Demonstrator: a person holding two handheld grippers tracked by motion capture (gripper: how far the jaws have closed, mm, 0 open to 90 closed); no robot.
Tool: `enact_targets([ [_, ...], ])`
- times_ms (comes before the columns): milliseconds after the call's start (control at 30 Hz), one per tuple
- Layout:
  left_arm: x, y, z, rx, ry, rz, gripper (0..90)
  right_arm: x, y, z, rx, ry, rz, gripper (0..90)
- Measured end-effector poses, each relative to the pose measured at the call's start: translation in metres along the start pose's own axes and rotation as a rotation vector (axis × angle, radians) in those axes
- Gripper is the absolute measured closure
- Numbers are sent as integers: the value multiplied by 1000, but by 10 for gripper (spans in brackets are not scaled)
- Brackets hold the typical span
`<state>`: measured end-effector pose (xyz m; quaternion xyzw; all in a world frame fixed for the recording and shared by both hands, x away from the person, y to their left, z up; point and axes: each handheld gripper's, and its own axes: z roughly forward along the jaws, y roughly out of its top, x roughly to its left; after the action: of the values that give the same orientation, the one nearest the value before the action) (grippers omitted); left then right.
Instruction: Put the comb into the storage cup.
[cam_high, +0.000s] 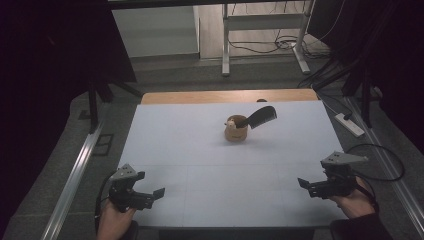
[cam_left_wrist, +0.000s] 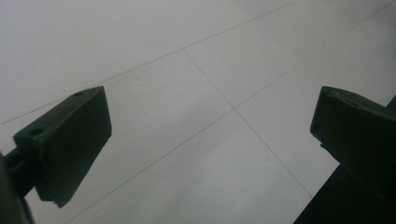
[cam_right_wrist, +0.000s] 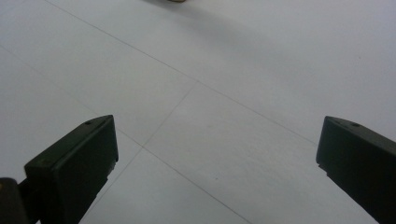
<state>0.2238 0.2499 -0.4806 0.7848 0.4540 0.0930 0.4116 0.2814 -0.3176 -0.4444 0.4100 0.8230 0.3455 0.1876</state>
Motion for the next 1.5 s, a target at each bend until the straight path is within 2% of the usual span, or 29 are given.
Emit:
enact_targets([
  [333, 1, -2, -4, -14, 15, -5, 0, -1, -9, -7, 7, -23, 15, 0],
  [767, 0, -2, -3, -5, 15, 3, 0, -4, -19, -14, 22, -56, 41, 0],
  [1233, -1, -2, -2, 7, 19, 17, 0, -4, -27, -17, 76, -96, 53, 0],
  [1500, -1, -2, -2, 13, 21, 20, 0, -5, -29, -16, 136, -128, 62, 0],
])
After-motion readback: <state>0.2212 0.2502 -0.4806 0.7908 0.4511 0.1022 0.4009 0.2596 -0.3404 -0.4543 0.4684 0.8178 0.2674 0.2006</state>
